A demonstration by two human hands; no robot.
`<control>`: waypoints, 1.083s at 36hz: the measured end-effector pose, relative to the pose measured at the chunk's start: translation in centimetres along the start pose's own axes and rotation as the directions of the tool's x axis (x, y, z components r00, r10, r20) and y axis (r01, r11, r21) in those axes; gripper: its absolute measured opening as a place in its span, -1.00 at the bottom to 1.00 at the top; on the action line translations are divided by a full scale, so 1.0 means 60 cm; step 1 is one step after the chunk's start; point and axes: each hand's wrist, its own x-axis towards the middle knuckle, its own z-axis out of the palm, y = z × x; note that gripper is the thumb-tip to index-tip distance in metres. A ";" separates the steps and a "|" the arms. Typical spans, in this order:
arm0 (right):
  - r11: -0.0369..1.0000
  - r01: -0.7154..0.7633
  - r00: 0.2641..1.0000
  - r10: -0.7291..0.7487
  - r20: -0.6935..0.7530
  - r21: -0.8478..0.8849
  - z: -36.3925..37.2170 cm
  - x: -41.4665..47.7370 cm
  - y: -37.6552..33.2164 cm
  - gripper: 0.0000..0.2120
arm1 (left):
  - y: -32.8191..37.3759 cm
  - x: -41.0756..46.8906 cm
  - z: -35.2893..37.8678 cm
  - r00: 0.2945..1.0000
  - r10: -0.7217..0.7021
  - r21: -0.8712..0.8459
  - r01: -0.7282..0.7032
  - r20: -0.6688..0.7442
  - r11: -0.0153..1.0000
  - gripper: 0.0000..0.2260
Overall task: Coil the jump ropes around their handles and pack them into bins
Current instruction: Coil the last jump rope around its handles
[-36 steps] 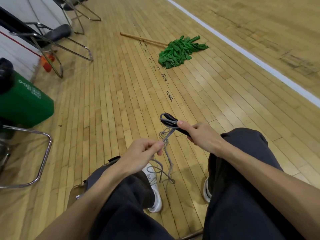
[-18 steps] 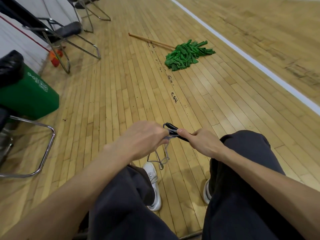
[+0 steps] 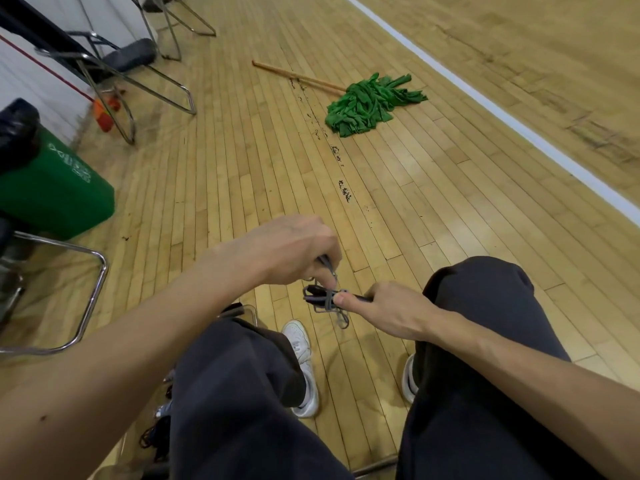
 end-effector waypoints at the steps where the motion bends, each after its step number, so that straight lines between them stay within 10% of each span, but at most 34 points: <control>1: 1.000 0.011 1.000 -0.011 0.010 -0.006 0.001 -0.001 0.000 -0.33 | 0.000 0.003 -0.001 1.000 0.005 -0.017 -0.005 0.009 1.000 -0.73; 16: 0.988 0.143 0.984 -0.148 0.101 0.054 -0.008 -0.016 -0.001 -0.25 | -0.020 0.017 0.000 0.999 -0.025 -0.524 0.041 0.037 0.851 -0.68; 27: 0.822 0.218 0.960 -0.277 0.035 0.526 -0.029 -0.031 -0.005 -0.31 | -0.007 0.018 0.062 0.973 -0.223 -0.943 0.013 -0.065 0.332 -0.93; 32: 0.732 0.217 0.959 -0.284 -0.001 0.646 -0.039 -0.031 -0.009 -0.26 | 0.021 0.032 0.097 0.947 -0.307 -0.988 -0.055 -0.098 0.146 -0.63; 39: 0.594 0.136 0.984 -0.173 -0.039 0.793 -0.050 -0.028 -0.011 -0.40 | 0.041 0.054 0.109 0.904 -0.424 -0.997 -0.074 -0.052 -0.036 -0.80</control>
